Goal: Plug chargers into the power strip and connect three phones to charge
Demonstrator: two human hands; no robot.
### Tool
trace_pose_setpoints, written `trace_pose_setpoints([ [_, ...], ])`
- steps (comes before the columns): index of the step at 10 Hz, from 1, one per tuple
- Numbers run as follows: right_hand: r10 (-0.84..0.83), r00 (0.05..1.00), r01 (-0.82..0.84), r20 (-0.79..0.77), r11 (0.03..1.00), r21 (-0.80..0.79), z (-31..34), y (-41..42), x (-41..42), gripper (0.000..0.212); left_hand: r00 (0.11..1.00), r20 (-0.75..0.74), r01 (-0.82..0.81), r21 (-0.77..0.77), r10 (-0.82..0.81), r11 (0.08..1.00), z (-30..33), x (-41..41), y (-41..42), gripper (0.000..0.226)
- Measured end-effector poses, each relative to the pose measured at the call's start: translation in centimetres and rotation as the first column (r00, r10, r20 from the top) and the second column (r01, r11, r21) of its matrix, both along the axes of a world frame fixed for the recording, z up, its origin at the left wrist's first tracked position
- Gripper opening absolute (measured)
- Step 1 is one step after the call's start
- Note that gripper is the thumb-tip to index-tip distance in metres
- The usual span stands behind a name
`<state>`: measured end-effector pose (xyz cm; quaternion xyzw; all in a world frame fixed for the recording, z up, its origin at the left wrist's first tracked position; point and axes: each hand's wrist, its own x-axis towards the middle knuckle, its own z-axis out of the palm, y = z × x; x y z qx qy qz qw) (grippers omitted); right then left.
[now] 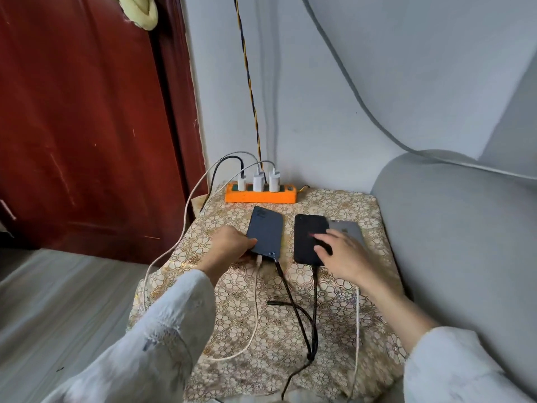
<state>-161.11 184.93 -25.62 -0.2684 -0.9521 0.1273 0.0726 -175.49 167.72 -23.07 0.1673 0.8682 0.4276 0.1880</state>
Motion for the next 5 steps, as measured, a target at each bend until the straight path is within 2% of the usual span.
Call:
trace_pose_setpoints([
  [1,-0.014,0.995,0.015,0.099,1.000,-0.005,0.3,0.2,-0.6,0.050,0.976,-0.184,0.092,-0.153,-0.120,0.984,-0.3,-0.2,0.4,0.029],
  [2,-0.008,0.977,0.008,0.213,1.000,0.002,0.4,1.1,-1.8,0.054,0.929,-0.295,0.156,-0.236,-0.223,0.959,-0.9,-1.0,0.5,0.026],
  [3,0.014,0.945,-0.016,0.326,1.000,0.004,0.5,2.7,-3.5,0.056,0.849,-0.394,0.221,-0.338,-0.351,0.915,-1.5,-2.7,1.3,0.048],
  [4,0.036,0.922,-0.019,0.386,0.999,-0.049,0.7,3.8,-5.2,0.057,0.702,-0.460,0.285,-0.519,-0.544,0.806,-3.0,-4.1,2.3,0.062],
  [5,0.086,0.883,-0.026,0.461,0.991,-0.134,2.1,4.0,-6.0,0.059,0.707,-0.233,0.453,-0.577,-0.668,0.680,-2.6,-4.7,2.3,0.059],
])
